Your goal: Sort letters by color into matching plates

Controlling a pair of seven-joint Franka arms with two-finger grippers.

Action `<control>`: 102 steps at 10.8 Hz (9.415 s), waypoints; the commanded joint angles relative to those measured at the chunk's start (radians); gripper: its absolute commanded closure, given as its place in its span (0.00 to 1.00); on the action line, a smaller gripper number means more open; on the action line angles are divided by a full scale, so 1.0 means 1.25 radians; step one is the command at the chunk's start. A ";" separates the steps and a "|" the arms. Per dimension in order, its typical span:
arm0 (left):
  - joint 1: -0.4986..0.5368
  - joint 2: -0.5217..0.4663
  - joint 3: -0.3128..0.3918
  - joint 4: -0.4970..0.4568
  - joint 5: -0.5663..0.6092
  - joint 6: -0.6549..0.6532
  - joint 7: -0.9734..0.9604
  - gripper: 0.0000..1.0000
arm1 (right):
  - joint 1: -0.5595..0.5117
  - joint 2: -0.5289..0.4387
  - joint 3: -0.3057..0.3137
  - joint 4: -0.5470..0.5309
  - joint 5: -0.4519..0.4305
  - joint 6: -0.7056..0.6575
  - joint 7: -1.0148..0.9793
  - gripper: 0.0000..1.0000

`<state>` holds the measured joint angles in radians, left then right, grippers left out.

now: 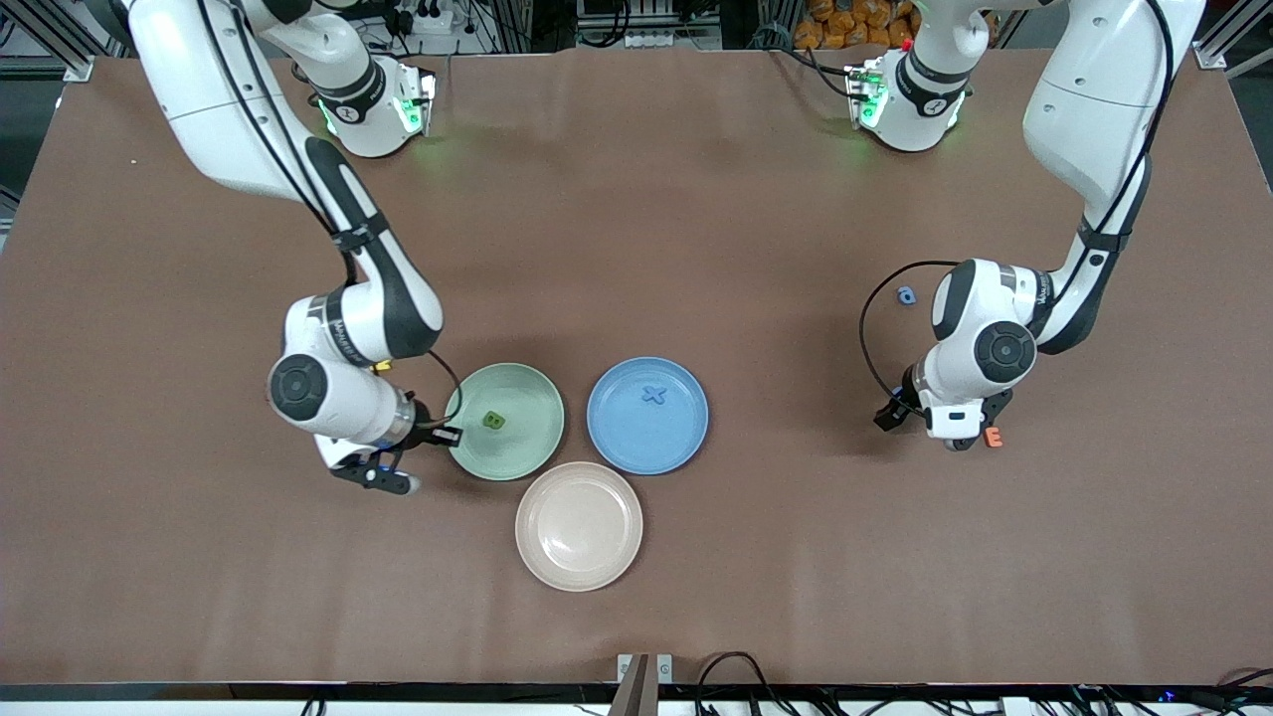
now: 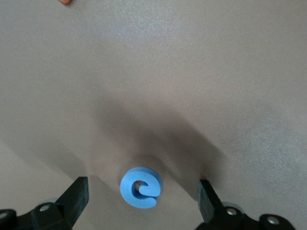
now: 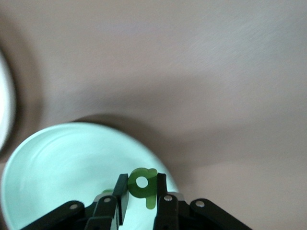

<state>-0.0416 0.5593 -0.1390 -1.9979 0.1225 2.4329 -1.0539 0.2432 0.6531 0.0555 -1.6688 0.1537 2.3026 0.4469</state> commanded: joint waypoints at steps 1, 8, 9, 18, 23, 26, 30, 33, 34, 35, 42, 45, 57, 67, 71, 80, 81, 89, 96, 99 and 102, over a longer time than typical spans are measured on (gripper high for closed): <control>0.015 -0.044 0.008 -0.083 0.031 0.090 -0.022 0.00 | 0.042 -0.017 0.026 -0.011 -0.003 -0.004 0.091 0.86; 0.014 -0.062 0.004 -0.094 0.015 0.158 -0.061 0.00 | 0.035 -0.045 0.023 -0.011 -0.019 -0.044 -0.001 0.00; 0.014 -0.061 0.003 -0.094 0.015 0.158 -0.061 0.00 | 0.012 -0.061 0.022 -0.012 -0.019 -0.064 -0.050 0.00; 0.011 -0.051 -0.002 -0.117 0.014 0.207 -0.056 1.00 | -0.176 -0.118 0.016 -0.162 -0.149 0.100 -0.203 0.00; 0.008 -0.057 -0.002 -0.119 0.014 0.206 -0.059 1.00 | -0.239 -0.164 0.001 -0.278 -0.150 0.164 -0.334 0.00; 0.003 -0.071 -0.004 -0.105 0.015 0.200 -0.049 1.00 | -0.277 -0.158 0.001 -0.289 -0.150 0.173 -0.369 0.00; 0.003 -0.078 -0.051 -0.059 0.020 0.146 -0.056 1.00 | -0.294 -0.131 0.002 -0.290 -0.150 0.183 -0.369 0.00; 0.000 -0.078 -0.091 -0.014 0.014 0.093 -0.091 1.00 | -0.296 -0.124 0.002 -0.304 -0.149 0.195 -0.367 0.00; 0.000 -0.078 -0.106 -0.002 0.014 0.079 -0.105 1.00 | -0.302 -0.122 0.002 -0.307 -0.149 0.200 -0.367 0.00; 0.000 -0.078 -0.122 0.015 0.014 0.059 -0.122 1.00 | -0.303 -0.118 0.002 -0.317 -0.149 0.221 -0.367 0.00; -0.073 -0.077 -0.175 0.124 0.015 -0.032 -0.242 1.00 | -0.296 -0.095 0.002 -0.319 -0.149 0.254 -0.367 0.17; -0.125 -0.074 -0.175 0.160 0.014 -0.039 -0.276 1.00 | -0.296 -0.097 0.002 -0.319 -0.151 0.254 -0.373 0.41; -0.312 0.058 -0.174 0.329 0.017 -0.017 -0.350 0.96 | -0.273 -0.149 0.005 -0.274 -0.136 0.117 -0.390 0.87; -0.293 0.040 -0.128 0.343 0.113 -0.113 -0.237 0.00 | -0.086 -0.146 0.012 -0.219 -0.038 0.109 -0.068 0.86; -0.171 -0.010 -0.135 0.331 0.104 -0.237 -0.016 0.00 | 0.005 -0.145 0.013 -0.210 -0.037 0.110 0.050 0.86; 0.026 -0.074 -0.143 0.262 0.096 -0.302 0.333 0.00 | 0.025 -0.136 0.057 -0.179 -0.044 0.104 0.064 0.00; 0.042 -0.076 -0.144 0.263 0.095 -0.313 0.361 0.00 | 0.023 -0.136 0.057 -0.179 -0.043 0.103 0.057 0.00; 0.053 -0.080 -0.149 0.264 0.076 -0.331 0.395 0.00 | -0.001 -0.146 0.050 -0.176 -0.047 0.092 -0.026 0.00; 0.150 -0.094 -0.187 0.262 0.075 -0.364 0.480 0.00 | -0.056 -0.157 -0.027 -0.176 -0.053 0.078 -0.304 0.00; 0.160 -0.129 -0.192 0.194 0.046 -0.358 0.501 0.00 | -0.105 -0.156 -0.039 -0.177 -0.085 0.080 -0.389 0.00; 0.158 -0.191 -0.185 0.094 0.019 -0.309 0.540 0.00 | -0.165 -0.154 -0.039 -0.179 -0.122 0.078 -0.421 0.00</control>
<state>0.1408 0.4219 -0.3677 -1.7479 0.2047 1.9884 -0.4319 0.0859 0.4747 -0.0027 -1.8831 0.0299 2.4104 -0.0519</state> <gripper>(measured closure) 0.000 0.000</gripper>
